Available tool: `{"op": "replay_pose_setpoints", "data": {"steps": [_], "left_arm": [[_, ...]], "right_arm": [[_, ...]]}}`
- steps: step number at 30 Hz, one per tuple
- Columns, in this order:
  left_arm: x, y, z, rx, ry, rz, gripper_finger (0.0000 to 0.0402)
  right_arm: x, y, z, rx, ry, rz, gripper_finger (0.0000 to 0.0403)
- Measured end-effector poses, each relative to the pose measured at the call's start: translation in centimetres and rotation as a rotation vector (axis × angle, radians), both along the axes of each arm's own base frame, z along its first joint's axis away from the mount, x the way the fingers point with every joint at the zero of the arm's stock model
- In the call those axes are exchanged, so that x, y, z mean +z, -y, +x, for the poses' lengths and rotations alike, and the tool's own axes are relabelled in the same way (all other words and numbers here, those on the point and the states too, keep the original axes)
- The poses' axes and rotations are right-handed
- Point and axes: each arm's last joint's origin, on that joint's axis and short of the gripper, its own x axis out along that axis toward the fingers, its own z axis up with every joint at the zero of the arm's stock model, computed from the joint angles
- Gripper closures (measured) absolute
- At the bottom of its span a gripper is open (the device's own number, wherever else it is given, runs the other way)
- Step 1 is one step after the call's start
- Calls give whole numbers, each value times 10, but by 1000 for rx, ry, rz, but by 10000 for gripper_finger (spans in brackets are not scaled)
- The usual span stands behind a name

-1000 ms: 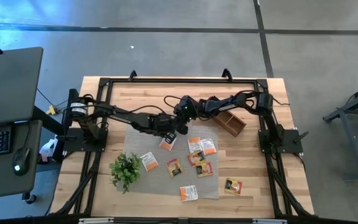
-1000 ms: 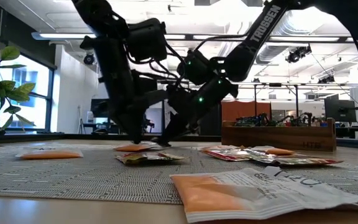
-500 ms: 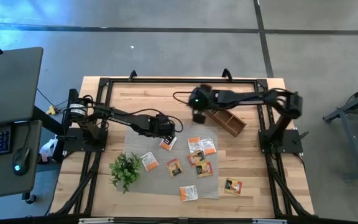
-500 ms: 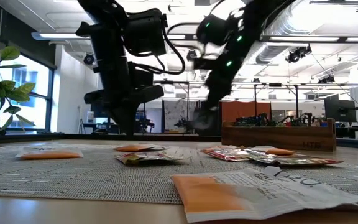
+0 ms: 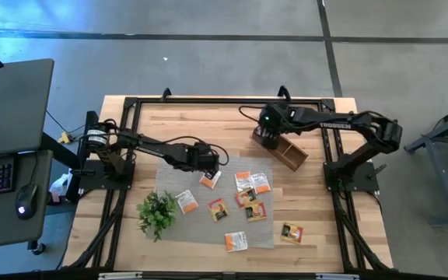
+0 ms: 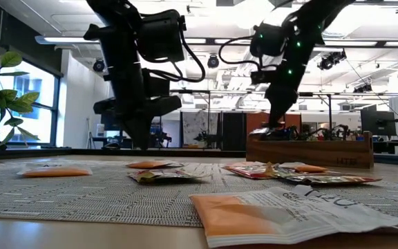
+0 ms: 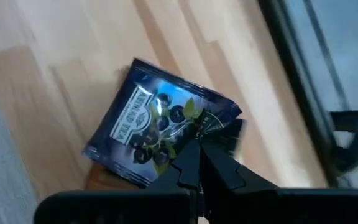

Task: Pick & Place Tea
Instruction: Put the black tea bag into the left section of the wooden organizer, then put the orange tea bag into the middle section of the wooden organizer

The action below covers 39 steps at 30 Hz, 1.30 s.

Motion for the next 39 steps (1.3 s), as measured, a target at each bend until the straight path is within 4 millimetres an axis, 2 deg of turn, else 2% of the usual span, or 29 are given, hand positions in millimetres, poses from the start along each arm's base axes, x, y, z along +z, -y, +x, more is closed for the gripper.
{"op": "replay_pose_setpoints", "data": {"steps": [4, 8, 11, 16, 22, 27, 32, 39], "left_arm": [[0, 0, 0, 5, 0, 18, 401], [0, -1, 0, 6, 0, 21, 401], [0, -1, 0, 6, 0, 22, 401], [0, -1, 0, 7, 0, 25, 401], [0, -1, 0, 7, -1, 25, 401], [0, -1, 0, 7, -1, 25, 402], [0, -1, 0, 7, 0, 24, 401], [0, -1, 0, 5, 1, 16, 402]], "right_arm": [[-2, -1, -1, 19, -35, -21, 402], [7, 0, 0, -8, -89, -107, 401], [9, -1, 1, 9, -65, -81, 402], [1, -4, 3, 64, 5, 7, 401], [-9, -5, 0, 72, 15, 13, 397], [-14, -6, -2, 156, -34, -12, 367], [-12, -4, 1, 156, -22, -60, 316], [6, -8, 9, 118, -60, -177, 264]]}}
